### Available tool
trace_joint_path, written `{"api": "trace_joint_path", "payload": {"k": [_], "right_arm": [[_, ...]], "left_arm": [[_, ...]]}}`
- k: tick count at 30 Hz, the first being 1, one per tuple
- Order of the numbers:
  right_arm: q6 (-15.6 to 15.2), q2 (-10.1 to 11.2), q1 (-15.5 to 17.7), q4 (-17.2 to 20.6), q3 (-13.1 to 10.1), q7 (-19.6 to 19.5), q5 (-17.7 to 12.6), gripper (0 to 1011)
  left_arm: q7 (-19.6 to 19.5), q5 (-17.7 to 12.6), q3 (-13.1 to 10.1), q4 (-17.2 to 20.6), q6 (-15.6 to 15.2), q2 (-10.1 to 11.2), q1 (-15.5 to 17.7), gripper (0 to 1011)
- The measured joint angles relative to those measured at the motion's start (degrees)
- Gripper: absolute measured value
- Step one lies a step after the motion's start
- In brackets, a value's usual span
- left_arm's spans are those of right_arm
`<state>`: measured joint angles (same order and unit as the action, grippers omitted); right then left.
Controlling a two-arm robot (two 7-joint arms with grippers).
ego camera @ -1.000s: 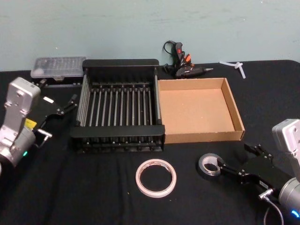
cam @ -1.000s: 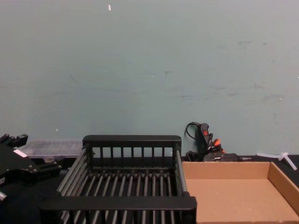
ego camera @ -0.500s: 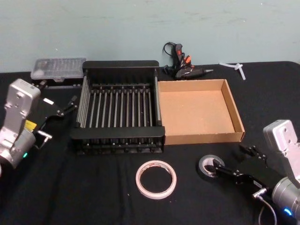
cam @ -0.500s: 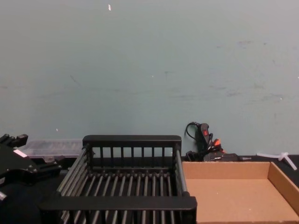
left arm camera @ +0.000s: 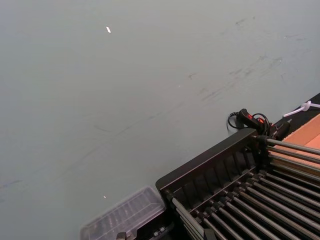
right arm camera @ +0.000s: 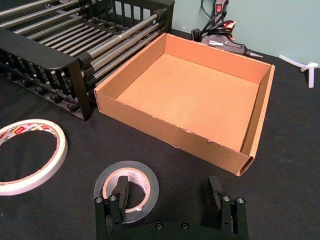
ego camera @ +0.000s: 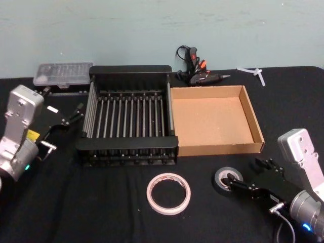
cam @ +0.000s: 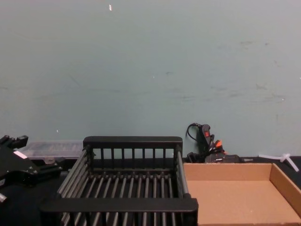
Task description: Pick up the white tape and place it into the black box , Pick up the silver tape and place it into the brown box.
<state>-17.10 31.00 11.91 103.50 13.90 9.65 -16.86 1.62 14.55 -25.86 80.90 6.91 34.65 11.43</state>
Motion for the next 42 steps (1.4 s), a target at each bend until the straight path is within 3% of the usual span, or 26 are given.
{"api": "trace_joint_path", "payload": {"k": [30,38,42], "right_arm": [[-1.27,-4.0,-0.36,-1.58,-1.84,2.63,3.54,1003],[-1.29,-3.98,-0.34,-1.6,-1.86,2.63,3.56,1003],[-1.28,-3.95,-0.34,-1.59,-1.87,2.62,3.55,952]], "left_arm": [[0.0,0.0,0.0,0.0,0.0,0.0,0.0,1001],[0.0,0.0,0.0,0.0,0.0,0.0,0.0,1001],[0.0,0.0,0.0,0.0,0.0,0.0,0.0,1001]]}}
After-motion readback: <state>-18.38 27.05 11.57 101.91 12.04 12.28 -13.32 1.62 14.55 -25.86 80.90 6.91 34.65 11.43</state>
